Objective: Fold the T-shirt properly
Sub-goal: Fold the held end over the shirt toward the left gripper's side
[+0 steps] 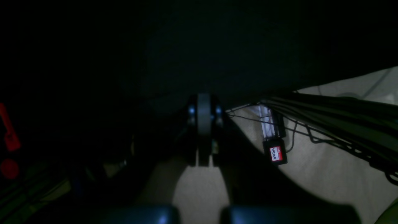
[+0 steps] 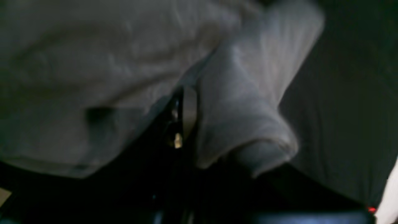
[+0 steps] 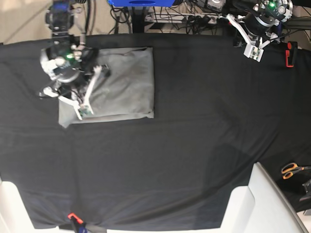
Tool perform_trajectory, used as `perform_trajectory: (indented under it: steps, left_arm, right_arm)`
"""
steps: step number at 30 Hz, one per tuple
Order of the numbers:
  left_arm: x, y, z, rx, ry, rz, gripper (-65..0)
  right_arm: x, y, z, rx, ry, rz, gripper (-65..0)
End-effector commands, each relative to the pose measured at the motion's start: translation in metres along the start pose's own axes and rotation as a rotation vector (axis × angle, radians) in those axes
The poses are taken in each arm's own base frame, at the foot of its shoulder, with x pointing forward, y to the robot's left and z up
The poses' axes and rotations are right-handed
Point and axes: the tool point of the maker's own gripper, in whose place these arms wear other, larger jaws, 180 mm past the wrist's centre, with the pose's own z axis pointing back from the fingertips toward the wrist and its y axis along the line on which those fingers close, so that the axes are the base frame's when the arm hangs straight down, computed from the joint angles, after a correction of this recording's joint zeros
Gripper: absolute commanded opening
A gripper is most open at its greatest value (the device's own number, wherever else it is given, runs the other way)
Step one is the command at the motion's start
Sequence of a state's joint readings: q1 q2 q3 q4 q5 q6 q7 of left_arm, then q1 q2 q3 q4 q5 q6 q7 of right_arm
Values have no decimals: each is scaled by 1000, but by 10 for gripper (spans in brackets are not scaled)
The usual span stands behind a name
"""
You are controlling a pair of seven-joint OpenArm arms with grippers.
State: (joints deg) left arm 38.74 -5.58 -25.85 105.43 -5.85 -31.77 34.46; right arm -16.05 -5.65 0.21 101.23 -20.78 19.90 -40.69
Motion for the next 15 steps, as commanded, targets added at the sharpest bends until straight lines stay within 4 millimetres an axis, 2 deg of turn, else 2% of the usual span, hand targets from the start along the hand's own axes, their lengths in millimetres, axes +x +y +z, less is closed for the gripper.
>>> perform_trajectory:
  steps: [1,7,11,15]
  left_arm:
    - [5,3,4,6,-21,-12,-650]
    - [5,3,4,6,-19,-13,-650]
    - [5,3,4,6,-19,-13,-650]
    - [3,3,4,5,-15,-12,-650]
  right_arm:
    - [13,2,4,0,-42,7,-642]
    - [34,31,8,24,-93,19,-642]
    - [39,53,12,55,-93,41,-642]
    - [42,66,14,76,-95,59,-642]
